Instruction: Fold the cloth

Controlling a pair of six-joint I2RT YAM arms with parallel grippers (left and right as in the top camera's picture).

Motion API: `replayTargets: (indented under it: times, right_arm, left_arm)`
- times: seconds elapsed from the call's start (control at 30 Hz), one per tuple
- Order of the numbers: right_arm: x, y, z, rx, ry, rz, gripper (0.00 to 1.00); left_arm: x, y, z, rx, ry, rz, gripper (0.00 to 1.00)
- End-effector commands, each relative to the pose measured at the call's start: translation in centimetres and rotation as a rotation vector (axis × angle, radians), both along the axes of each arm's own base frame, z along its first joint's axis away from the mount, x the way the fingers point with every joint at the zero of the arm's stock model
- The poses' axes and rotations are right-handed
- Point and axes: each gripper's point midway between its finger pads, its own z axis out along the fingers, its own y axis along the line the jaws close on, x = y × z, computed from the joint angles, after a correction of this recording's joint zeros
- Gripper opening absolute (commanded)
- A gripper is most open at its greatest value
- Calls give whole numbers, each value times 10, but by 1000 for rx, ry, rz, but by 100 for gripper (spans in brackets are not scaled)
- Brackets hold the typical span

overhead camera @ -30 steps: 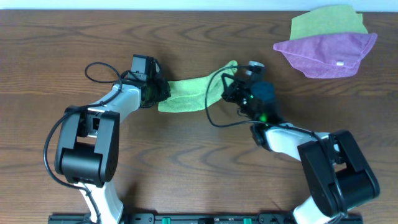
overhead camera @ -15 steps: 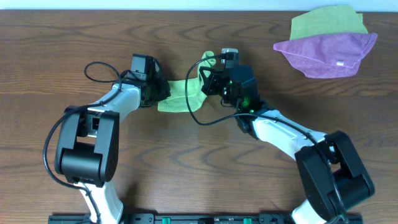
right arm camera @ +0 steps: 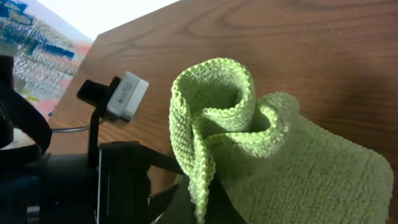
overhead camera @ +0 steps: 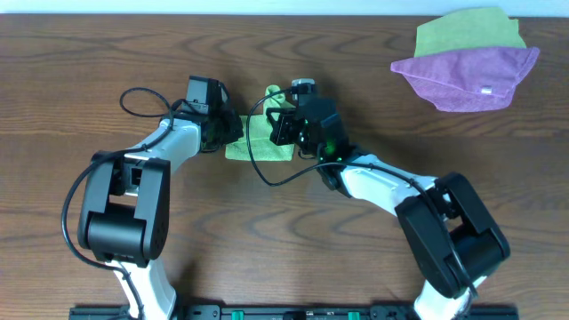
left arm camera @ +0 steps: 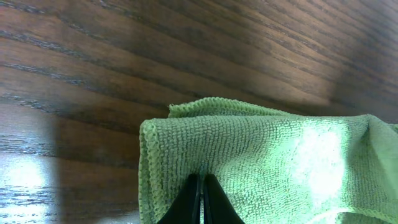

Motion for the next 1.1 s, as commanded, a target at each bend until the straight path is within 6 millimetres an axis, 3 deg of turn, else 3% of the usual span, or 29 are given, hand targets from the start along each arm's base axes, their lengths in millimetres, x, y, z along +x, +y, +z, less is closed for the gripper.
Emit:
replayTargets:
  times: [0.0,0.37,0.6,1.07]
  right_arm:
    - [-2,14,7,-2,-27,34,1]
    - [-7,42,-9,-30,-26,111,1]
    - [-8,46,-12,-50,-31,129,2]
    - [-13,52,-17,-72,-43,154,3]
  left_arm:
    - [10,4,10,-8,-25,8,5]
    - [7,1,11,-32,-12,-10,6]
    - [7,3,19,6,1,-54,6]
    - [38,52,60,40,-30,-1,5]
